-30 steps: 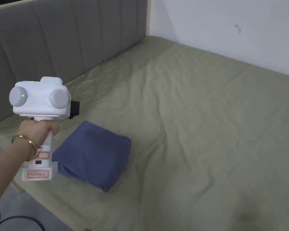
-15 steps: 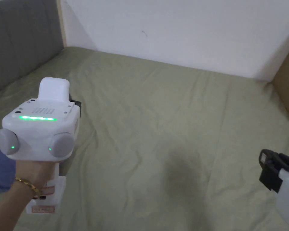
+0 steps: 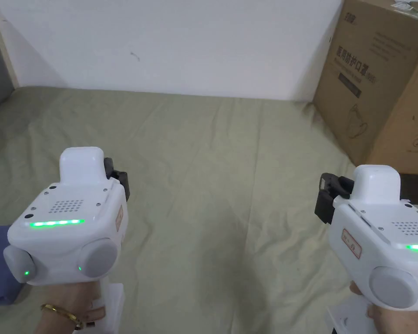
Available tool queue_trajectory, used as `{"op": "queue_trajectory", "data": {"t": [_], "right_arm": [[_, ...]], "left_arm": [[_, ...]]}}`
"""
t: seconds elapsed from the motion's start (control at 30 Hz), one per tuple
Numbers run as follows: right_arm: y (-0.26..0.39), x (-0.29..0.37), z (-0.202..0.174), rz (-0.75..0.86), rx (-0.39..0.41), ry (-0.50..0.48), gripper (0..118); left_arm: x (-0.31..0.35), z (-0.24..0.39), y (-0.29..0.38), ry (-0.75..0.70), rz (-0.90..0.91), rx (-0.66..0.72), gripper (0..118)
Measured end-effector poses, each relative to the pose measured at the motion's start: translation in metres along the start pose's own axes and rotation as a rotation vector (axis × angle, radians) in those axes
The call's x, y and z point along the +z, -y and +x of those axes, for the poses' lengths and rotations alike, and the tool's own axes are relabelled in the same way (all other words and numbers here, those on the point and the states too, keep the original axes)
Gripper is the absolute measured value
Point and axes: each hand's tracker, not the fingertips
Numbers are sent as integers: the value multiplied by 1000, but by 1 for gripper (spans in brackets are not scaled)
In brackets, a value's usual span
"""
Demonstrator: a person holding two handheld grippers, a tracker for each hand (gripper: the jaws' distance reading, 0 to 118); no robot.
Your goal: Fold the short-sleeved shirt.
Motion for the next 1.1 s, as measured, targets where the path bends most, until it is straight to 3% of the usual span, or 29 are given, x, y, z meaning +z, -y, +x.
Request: {"op": "queue_trajectory", "data": {"t": [0.4, 0.43, 0.47, 0.5, 0.53, 0.57, 0.6, 0.63, 0.7, 1.1], "right_arm": [[10, 6, -2, -19, -9, -8, 0], [10, 5, -3, -21, -9, -8, 0], [11, 4, -3, -23, -9, -5, 0], [11, 4, -3, -23, -10, -2, 13], [11, 3, -3, -24, -11, -3, 34], [12, 2, -3, -33, -19, -10, 61], [11, 0, -3, -53, -34, -26, 101], [11, -2, -2, -64, -40, -33, 117], [12, 2, -4, 24, -50, -23, 118], [8, -1, -2, -4, -22, -9, 118]], "left_arm": [[9, 9, 17, -4, -25, -92, 2], [9, 9, 16, -7, -26, -98, 10], [10, 9, 16, -6, -28, -99, 29], [10, 9, 16, -7, -33, -101, 69], [9, 10, 16, -5, -41, -100, 99], [8, 9, 15, 0, -50, -97, 114], [9, 9, 16, -1, -45, -95, 116], [11, 9, 16, -2, -28, -96, 116], [13, 11, 16, -21, -22, -102, 116], [18, 9, 18, -7, -19, -107, 116]]}}
